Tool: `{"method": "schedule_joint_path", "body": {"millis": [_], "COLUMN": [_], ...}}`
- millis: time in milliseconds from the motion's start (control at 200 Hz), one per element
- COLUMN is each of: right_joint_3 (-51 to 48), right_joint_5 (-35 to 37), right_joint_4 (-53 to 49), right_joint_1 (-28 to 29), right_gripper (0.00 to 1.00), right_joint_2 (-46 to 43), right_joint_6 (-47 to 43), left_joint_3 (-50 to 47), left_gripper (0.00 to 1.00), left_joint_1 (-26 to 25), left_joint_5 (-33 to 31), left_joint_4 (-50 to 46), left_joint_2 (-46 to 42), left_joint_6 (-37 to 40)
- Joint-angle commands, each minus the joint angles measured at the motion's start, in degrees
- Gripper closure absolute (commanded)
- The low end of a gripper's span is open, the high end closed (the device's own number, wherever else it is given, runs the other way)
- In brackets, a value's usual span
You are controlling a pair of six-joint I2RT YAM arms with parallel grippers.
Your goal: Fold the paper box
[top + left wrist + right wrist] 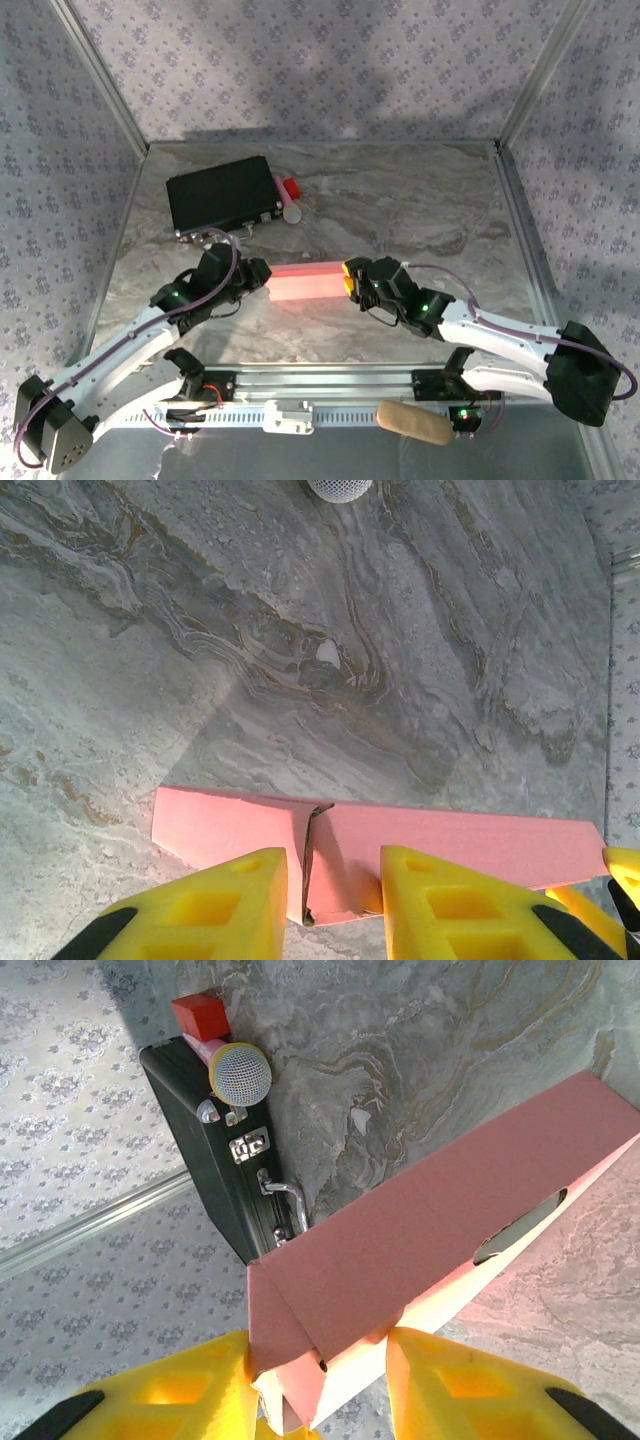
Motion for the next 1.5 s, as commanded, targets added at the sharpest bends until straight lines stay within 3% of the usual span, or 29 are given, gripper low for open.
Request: {"method": "schedule_joint_path", "body": {"millis": [0, 440, 755, 1039, 1189, 1294, 1384, 1494], "right_joint_3": [-2.9, -4.6, -4.8, -0.5, -3.6, -5.2, -7.5, -8.9], "right_joint_5": [0.1, -1.3, -2.6, -2.3, -2.2, 2.4, 4.9, 6.2], "right_joint_4": [-6.3, -9.9, -12.0, -22.4, -27.5, -33.8, -32.9, -31.2], "right_joint_1": [-0.5, -1.7, -2.7, -3.0, -2.1, 1.8, 6.3, 8.3], "right_gripper": [0.64, 0.76, 0.82, 0.83, 0.84, 0.84, 0.83, 0.82], "right_joint_2": [1.0, 1.8, 2.8, -0.2, -5.1, -9.3, -10.7, -8.2], "right_joint_6": [-1.3, -3.2, -4.0, -12.3, -16.9, -18.5, -16.6, -14.5], "left_joint_3": [-2.7, -7.5, -7.5, -3.6, -2.7, -3.9, -5.2, -6.9], "left_gripper": [0.73, 0.87, 0.94, 0.71, 0.71, 0.70, 0.69, 0.69], "left_joint_1": [0.2, -1.1, -4.7, -7.9, -12.4, -18.1, -21.8, -22.7], "left_joint_5": [-0.7, -1.4, -6.3, -3.9, -3.9, -8.2, -11.6, -10.8], "left_joint_4": [-3.3, -3.3, -8.0, -6.5, -5.8, -5.1, -4.3, -0.1], "left_joint_2": [-0.2, 0.2, 1.2, 0.8, 2.6, 2.5, 2.6, 5.7], "left_joint_6": [-0.4, -0.4, -0.1, 2.0, 0.2, -3.6, -6.1, -7.0]}}
